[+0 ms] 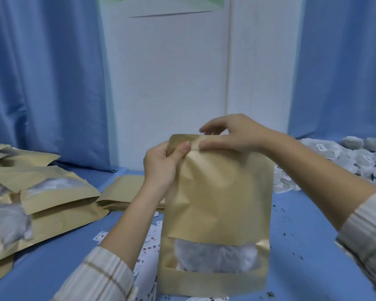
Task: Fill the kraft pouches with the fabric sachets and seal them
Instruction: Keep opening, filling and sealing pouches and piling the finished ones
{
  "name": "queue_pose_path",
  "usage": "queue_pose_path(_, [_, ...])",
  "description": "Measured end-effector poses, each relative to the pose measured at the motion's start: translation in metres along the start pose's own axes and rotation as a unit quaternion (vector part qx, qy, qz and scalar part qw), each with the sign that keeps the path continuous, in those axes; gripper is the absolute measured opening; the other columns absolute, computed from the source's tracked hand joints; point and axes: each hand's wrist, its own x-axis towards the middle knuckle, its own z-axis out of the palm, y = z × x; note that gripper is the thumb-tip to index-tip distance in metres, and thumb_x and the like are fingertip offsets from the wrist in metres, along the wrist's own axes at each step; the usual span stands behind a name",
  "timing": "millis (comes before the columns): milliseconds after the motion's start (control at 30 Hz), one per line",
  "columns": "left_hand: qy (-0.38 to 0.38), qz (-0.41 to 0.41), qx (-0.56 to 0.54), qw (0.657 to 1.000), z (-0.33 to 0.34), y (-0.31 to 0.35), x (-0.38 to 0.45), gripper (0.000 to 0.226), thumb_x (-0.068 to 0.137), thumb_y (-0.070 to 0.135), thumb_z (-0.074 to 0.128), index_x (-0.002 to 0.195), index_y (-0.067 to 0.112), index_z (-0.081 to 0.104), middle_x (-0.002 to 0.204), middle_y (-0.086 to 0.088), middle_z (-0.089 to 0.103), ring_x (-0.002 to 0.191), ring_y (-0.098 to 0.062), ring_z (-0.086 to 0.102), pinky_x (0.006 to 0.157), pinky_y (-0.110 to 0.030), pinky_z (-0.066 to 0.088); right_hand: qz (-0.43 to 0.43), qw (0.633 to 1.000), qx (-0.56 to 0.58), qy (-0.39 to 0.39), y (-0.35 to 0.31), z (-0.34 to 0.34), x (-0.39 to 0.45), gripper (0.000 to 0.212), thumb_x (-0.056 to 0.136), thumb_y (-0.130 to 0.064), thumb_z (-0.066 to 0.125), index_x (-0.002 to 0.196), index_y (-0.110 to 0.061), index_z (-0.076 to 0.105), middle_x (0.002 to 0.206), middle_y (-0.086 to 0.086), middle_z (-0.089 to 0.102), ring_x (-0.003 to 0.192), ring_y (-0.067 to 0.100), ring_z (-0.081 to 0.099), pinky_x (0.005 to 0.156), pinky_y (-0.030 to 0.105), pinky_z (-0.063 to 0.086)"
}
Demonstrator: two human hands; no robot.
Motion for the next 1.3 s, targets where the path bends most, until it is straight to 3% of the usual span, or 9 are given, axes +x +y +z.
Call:
queue_pose_path(100, [-0.001, -0.001, -0.002, 1.0, -0.001, -0.001, 0.0, 0.037, 0.079, 0.035, 0.074, 0.049, 0.023, 0.056, 0.057, 0.005, 0.05, 0.06, -0.015, 0.045, 0.061, -0.031, 0.034, -0.026, 0.998, -0.049, -0.03, -0.009, 0.005, 0.011, 0.019, 0.079, -0.046, 0.067, 0.078, -0.027, 0.067, 0.064, -0.016, 0.059, 0.062, -0.006, 0.052, 0.058, 0.01, 0.037])
queue_pose_path(167, [0.002, 0.001, -0.005, 1.0, -0.006, -0.001, -0.001, 0.035, 0.079, 0.039, 0.074, 0.055, 0.019, 0.057, 0.055, 0.006, 0.051, 0.057, -0.014, 0.046, 0.058, -0.03, 0.035, -0.052, 0.995, -0.081, -0.022, -0.01, 0.007, 0.014, 0.023, 0.083, -0.042, 0.065, 0.075, -0.02, 0.061, 0.058, -0.012, 0.049, 0.057, 0.001, 0.046, 0.054, 0.012, 0.033])
queue_pose_path(300, [0.0, 0.014, -0.019, 1.0, -0.013, -0.004, 0.002, 0.037, 0.085, 0.03, 0.069, 0.056, 0.02, 0.048, 0.057, -0.003, 0.041, 0.061, -0.017, 0.035, 0.057, -0.031, 0.025, -0.083, 0.991, -0.103, -0.012, -0.011, 0.016, 0.011, 0.021, 0.088, -0.036, 0.06, 0.082, -0.016, 0.055, 0.062, -0.012, 0.044, 0.06, 0.006, 0.042, 0.061, 0.022, 0.032])
queue_pose_path(400, [0.041, 0.028, 0.016, 0.999, -0.011, -0.005, 0.002, 0.041, 0.085, 0.032, 0.069, 0.049, 0.025, 0.051, 0.047, 0.008, 0.038, 0.058, -0.017, 0.032, 0.058, -0.033, 0.023, -0.076, 0.991, -0.106, -0.033, -0.018, 0.014, 0.014, 0.018, 0.087, -0.041, 0.058, 0.09, -0.023, 0.059, 0.072, -0.012, 0.052, 0.069, 0.009, 0.047, 0.06, 0.025, 0.031])
queue_pose_path(567, [0.07, 0.068, 0.051, 0.994, -0.006, -0.008, -0.001, 0.045, 0.086, 0.035, 0.067, 0.049, 0.026, 0.044, 0.04, 0.01, 0.028, 0.048, -0.009, 0.023, 0.05, -0.032, 0.019, -0.091, 0.987, -0.132, -0.015, -0.026, 0.016, 0.022, 0.028, 0.084, -0.04, 0.064, 0.072, -0.016, 0.054, 0.057, -0.007, 0.045, 0.056, 0.007, 0.041, 0.051, 0.017, 0.028])
queue_pose_path(733, [0.09, 0.055, 0.03, 0.994, -0.01, -0.014, 0.0, 0.048, 0.086, 0.034, 0.067, 0.052, 0.02, 0.036, 0.04, 0.01, 0.028, 0.052, -0.014, 0.024, 0.053, -0.032, 0.019, -0.077, 0.977, -0.2, 0.009, -0.016, 0.021, 0.022, 0.053, 0.083, -0.06, 0.052, 0.059, -0.014, 0.041, 0.053, -0.004, 0.039, 0.054, 0.01, 0.037, 0.049, 0.029, 0.025])
queue_pose_path(833, [0.086, 0.063, 0.035, 0.994, -0.012, -0.013, 0.002, 0.045, 0.086, 0.033, 0.067, 0.051, 0.023, 0.041, 0.038, 0.013, 0.035, 0.045, -0.006, 0.029, 0.047, -0.023, 0.023, -0.066, 0.965, -0.243, 0.068, -0.006, 0.031, 0.018, 0.06, 0.079, -0.07, 0.044, 0.052, -0.018, 0.029, 0.049, -0.004, 0.035, 0.054, 0.019, 0.035, 0.055, 0.03, 0.029])
queue_pose_path(1167, [0.085, 0.035, 0.005, 0.996, -0.016, -0.017, 0.008, 0.031, 0.085, 0.03, 0.069, 0.062, 0.013, 0.057, 0.049, 0.011, 0.047, 0.056, -0.01, 0.037, 0.058, -0.029, 0.032, -0.035, 0.968, -0.217, 0.122, 0.021, 0.034, 0.015, 0.066, 0.082, -0.07, 0.036, 0.046, -0.014, 0.03, 0.041, -0.003, 0.033, 0.048, 0.011, 0.034, 0.053, 0.03, 0.03])
queue_pose_path(1300, [0.105, 0.05, 0.007, 0.993, -0.024, -0.02, 0.011, 0.042, 0.086, 0.031, 0.068, 0.074, -0.007, 0.056, 0.065, -0.009, 0.046, 0.065, -0.016, 0.037, 0.062, -0.029, 0.029, 0.021, 0.964, -0.22, 0.149, 0.039, 0.024, 0.008, 0.068, 0.084, -0.07, 0.03, 0.049, -0.013, 0.044, 0.042, -0.003, 0.038, 0.051, 0.013, 0.037, 0.048, 0.025, 0.023])
